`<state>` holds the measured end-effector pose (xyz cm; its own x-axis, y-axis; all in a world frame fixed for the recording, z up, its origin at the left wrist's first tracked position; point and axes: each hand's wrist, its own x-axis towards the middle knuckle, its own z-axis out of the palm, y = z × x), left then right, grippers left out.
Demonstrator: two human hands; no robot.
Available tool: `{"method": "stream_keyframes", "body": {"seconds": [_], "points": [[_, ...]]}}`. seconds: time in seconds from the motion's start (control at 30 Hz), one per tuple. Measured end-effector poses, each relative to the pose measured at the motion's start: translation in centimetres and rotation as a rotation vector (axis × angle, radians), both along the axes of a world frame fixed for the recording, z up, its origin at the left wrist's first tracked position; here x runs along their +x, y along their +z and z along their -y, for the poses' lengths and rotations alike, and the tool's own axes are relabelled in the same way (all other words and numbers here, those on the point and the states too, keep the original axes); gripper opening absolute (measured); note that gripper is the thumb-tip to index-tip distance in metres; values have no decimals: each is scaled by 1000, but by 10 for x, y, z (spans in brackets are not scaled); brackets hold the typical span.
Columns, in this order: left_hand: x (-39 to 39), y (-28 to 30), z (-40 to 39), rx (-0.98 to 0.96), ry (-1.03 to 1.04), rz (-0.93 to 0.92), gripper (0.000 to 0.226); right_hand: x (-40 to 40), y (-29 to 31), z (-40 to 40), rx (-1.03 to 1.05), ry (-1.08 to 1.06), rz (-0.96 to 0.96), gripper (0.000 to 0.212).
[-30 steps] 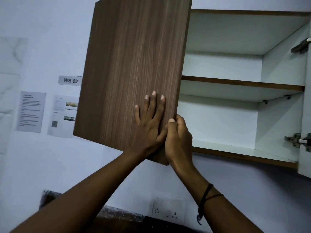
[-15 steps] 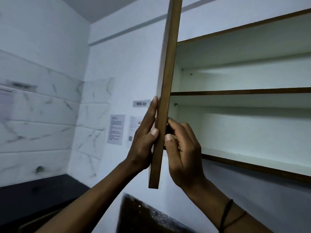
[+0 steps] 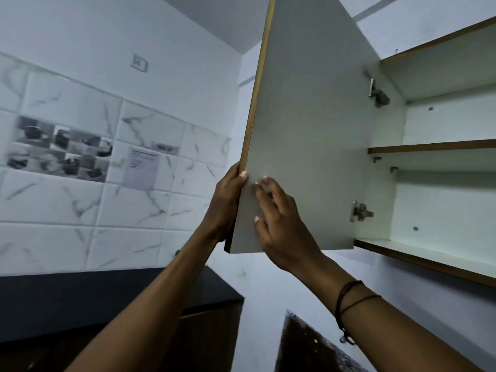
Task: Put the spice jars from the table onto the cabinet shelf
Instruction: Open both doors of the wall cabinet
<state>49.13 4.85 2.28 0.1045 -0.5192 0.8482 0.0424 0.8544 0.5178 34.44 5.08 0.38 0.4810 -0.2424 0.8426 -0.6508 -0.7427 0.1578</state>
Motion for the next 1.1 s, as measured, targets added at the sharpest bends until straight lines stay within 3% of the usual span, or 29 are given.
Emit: {"method": "stream_keyframes", "body": {"seconds": [0.4, 0.6, 0.7, 0.93, 1.1], "points": [[38, -7, 40, -28, 395, -5, 31, 49, -5, 43, 71, -127, -132, 69], [18, -26, 33, -348, 1094, 171, 46, 31, -6, 31, 141, -32, -47, 61], [-1, -37, 29, -496, 1248, 379, 39, 12, -9, 26, 152, -31, 11, 58], [-60, -65, 31, -264, 847, 513, 42, -40, -41, 29, 90, -154, 109, 53], [-97, -130, 52, -69, 594, 606, 50, -83, -111, 38, 225, -331, 137, 56]]}}
